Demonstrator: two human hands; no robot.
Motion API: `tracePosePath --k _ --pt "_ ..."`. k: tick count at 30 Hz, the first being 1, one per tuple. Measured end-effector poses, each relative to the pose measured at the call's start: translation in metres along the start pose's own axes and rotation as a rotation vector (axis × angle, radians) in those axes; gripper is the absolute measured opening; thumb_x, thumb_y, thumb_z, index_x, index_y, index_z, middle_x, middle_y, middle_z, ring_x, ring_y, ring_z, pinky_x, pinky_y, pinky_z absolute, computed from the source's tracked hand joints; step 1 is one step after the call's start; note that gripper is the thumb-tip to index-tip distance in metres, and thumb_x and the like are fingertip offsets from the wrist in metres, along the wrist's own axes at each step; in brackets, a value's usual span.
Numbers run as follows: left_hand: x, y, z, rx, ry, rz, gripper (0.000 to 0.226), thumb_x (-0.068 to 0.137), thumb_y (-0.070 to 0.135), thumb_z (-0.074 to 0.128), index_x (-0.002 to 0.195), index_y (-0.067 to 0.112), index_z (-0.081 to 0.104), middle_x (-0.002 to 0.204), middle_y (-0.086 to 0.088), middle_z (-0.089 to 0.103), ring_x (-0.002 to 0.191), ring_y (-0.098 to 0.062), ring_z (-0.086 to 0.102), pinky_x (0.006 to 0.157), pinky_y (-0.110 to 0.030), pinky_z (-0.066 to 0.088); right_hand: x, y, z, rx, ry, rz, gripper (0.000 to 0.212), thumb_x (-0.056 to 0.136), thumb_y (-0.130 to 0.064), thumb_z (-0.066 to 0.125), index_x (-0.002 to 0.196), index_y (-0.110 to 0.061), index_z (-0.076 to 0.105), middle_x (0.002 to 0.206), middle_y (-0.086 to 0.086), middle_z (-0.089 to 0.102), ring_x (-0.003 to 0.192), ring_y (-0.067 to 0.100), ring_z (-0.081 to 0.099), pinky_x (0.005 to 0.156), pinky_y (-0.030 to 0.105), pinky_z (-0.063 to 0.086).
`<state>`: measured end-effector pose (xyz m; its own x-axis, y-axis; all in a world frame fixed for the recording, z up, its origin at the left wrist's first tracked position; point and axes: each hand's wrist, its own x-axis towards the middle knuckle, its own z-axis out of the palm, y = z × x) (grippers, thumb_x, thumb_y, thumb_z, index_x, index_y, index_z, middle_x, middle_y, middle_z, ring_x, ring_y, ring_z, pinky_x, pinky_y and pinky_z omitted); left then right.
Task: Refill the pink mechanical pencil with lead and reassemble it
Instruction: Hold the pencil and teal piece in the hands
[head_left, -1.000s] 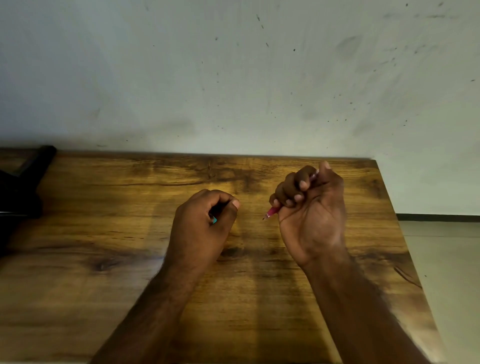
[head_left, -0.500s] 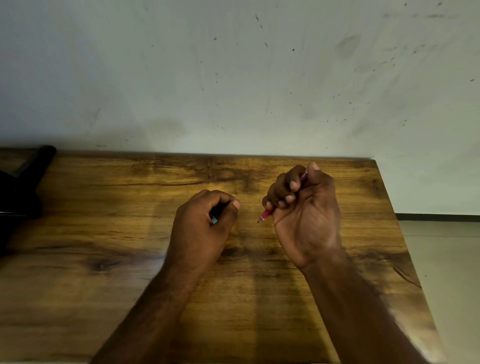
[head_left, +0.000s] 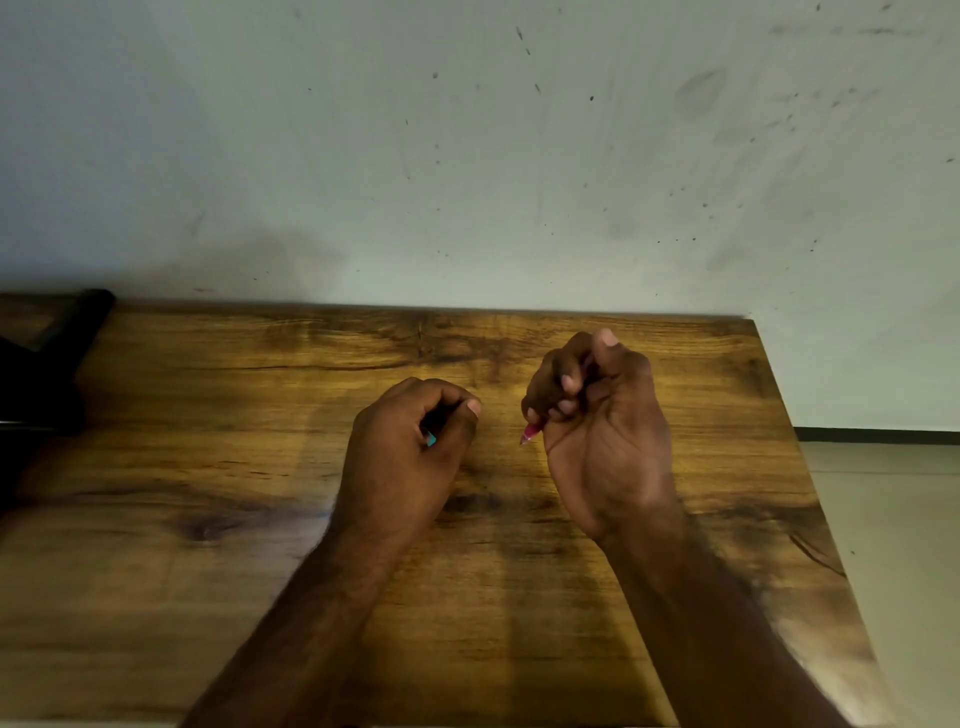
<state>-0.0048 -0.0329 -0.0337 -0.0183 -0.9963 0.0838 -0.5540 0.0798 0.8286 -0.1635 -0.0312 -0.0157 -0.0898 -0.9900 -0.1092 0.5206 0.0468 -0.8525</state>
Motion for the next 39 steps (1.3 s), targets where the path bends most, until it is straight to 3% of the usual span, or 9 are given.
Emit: tracePosePath --k 4,9,14,23,39 --pt "0.000 -0.001 0.000 -0.002 -0.002 -0.004 0.006 0.094 0.027 0.069 0.093 0.025 0.075 0.087 0.014 0.069 0.082 -0.001 0.064 0.071 -0.023 0.053 0.002 0.001 -0.003 0.064 -0.002 0.003 0.044 0.101 -0.041 0.037 0.070 -0.015 0.051 0.060 0.001 0.035 0.060 0.017 0.034 0.064 0.039 0.028" --pt "0.000 0.000 0.000 0.001 0.005 0.009 0.007 0.094 0.026 0.069 0.092 0.023 0.075 0.086 0.013 0.069 0.081 -0.003 0.064 0.071 -0.027 0.055 0.002 -0.002 -0.005 0.164 0.015 0.028 0.046 0.103 -0.042 0.036 0.068 -0.016 0.050 0.060 0.000 0.036 0.058 0.015 0.036 0.063 0.035 0.034" --pt "0.000 0.001 0.000 0.008 -0.004 0.005 0.007 0.094 0.026 0.069 0.093 0.022 0.075 0.086 0.013 0.069 0.081 -0.002 0.064 0.072 -0.028 0.056 0.005 -0.003 -0.008 0.310 0.059 0.056 0.045 0.105 -0.041 0.035 0.068 -0.017 0.045 0.060 0.000 0.034 0.061 0.016 0.027 0.064 0.034 0.032" --pt "0.000 0.001 0.000 0.005 -0.005 0.015 0.007 0.093 0.026 0.070 0.091 0.022 0.075 0.084 0.012 0.069 0.080 -0.003 0.064 0.070 -0.027 0.055 0.008 -0.001 -0.017 0.525 0.124 0.117 0.045 0.101 -0.047 0.038 0.066 -0.020 0.044 0.058 -0.004 0.034 0.058 0.014 0.029 0.063 0.034 0.032" --pt "0.000 0.000 0.000 0.009 -0.009 0.019 0.006 0.094 0.027 0.069 0.092 0.024 0.075 0.084 0.014 0.069 0.081 -0.003 0.064 0.070 -0.023 0.054 0.008 0.002 -0.018 0.544 0.139 0.118 0.044 0.101 -0.047 0.038 0.066 -0.020 0.043 0.058 -0.004 0.034 0.058 0.014 0.029 0.062 0.034 0.033"
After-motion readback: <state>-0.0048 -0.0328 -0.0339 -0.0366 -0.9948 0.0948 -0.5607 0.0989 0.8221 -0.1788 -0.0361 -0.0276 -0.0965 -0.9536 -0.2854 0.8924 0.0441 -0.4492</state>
